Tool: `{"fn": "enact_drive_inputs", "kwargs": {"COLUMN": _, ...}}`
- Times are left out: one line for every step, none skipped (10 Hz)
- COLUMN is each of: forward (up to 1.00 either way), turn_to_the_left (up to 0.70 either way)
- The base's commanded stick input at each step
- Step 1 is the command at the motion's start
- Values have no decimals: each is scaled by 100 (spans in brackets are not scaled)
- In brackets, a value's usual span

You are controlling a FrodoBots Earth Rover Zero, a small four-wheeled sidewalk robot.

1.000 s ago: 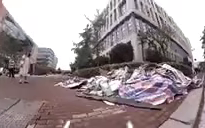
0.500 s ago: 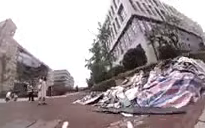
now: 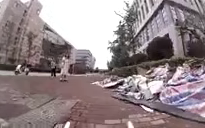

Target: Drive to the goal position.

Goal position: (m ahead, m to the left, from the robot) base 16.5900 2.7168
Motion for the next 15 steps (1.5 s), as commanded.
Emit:
{"fn": "enact_drive_inputs", "kwargs": {"forward": 45, "turn_to_the_left": 27}}
{"fn": "enact_drive_inputs", "kwargs": {"forward": 45, "turn_to_the_left": 27}}
{"fn": "enact_drive_inputs", "kwargs": {"forward": 45, "turn_to_the_left": 27}}
{"fn": "enact_drive_inputs", "kwargs": {"forward": 45, "turn_to_the_left": 27}}
{"fn": "enact_drive_inputs", "kwargs": {"forward": 45, "turn_to_the_left": 27}}
{"fn": "enact_drive_inputs", "kwargs": {"forward": 45, "turn_to_the_left": 27}}
{"fn": "enact_drive_inputs", "kwargs": {"forward": 45, "turn_to_the_left": 27}}
{"fn": "enact_drive_inputs", "kwargs": {"forward": 45, "turn_to_the_left": 27}}
{"fn": "enact_drive_inputs", "kwargs": {"forward": 45, "turn_to_the_left": 27}}
{"fn": "enact_drive_inputs", "kwargs": {"forward": 45, "turn_to_the_left": 4}}
{"fn": "enact_drive_inputs", "kwargs": {"forward": 45, "turn_to_the_left": 0}}
{"fn": "enact_drive_inputs", "kwargs": {"forward": 45, "turn_to_the_left": 0}}
{"fn": "enact_drive_inputs", "kwargs": {"forward": 45, "turn_to_the_left": 0}}
{"fn": "enact_drive_inputs", "kwargs": {"forward": 45, "turn_to_the_left": 0}}
{"fn": "enact_drive_inputs", "kwargs": {"forward": 48, "turn_to_the_left": 0}}
